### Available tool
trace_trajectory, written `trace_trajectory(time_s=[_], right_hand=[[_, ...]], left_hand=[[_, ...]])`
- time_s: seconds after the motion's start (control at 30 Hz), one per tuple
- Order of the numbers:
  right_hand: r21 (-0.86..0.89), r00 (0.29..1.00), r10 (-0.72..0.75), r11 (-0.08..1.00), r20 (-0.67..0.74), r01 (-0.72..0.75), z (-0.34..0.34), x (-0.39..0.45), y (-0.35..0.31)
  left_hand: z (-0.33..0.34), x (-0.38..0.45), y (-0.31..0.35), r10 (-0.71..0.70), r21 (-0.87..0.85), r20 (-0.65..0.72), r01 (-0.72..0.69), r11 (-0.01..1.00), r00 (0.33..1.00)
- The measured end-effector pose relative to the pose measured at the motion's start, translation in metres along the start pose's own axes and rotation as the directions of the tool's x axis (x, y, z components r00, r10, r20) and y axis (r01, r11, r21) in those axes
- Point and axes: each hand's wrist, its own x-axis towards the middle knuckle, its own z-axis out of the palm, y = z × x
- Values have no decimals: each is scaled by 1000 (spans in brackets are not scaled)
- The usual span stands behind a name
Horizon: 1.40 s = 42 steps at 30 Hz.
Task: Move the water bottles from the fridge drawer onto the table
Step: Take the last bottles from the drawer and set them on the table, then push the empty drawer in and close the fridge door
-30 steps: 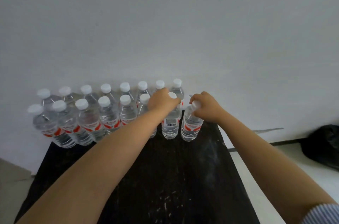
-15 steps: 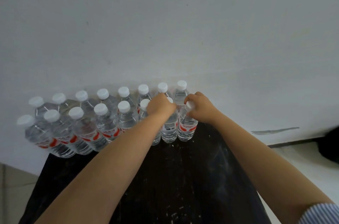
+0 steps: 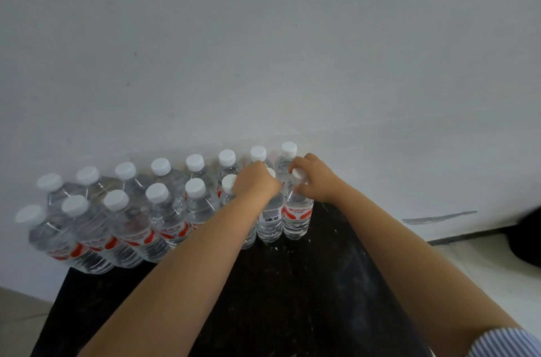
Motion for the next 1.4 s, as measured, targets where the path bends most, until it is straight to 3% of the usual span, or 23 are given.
trace_trajectory(time_s=[0.3,0.47,0.7,0.9,1.07,1.17,1.27,1.4], right_hand=[[-69,999,32,997,40,-29,-3,-4,5],[-92,996,58,994,71,-51,-20,-27,-7],[-203,999,40,978,-33,-46,-48,-96,-24],[-258,985,64,960,-160,-104,-60,-197,-41],[-221,910,236,921,-340,-322,-57,-321,-47],[-139,823,389,866,-413,-479,-52,-408,-44],[-57,695,515,782,-503,-621,-48,-504,-40],[85,449,675,601,-585,-794,-34,-644,-44]], left_hand=[[-6,-18,7,83,190,9,-83,978,997],[-29,-44,15,149,344,-78,-113,932,986],[-49,-107,21,261,514,-135,-158,843,956],[-46,-185,35,450,610,-40,-335,718,892],[-23,-276,52,648,636,131,-564,526,751],[0,-338,67,759,615,234,-697,368,607],[28,-406,89,838,564,322,-800,204,441],[71,-513,120,878,447,420,-894,19,228]])
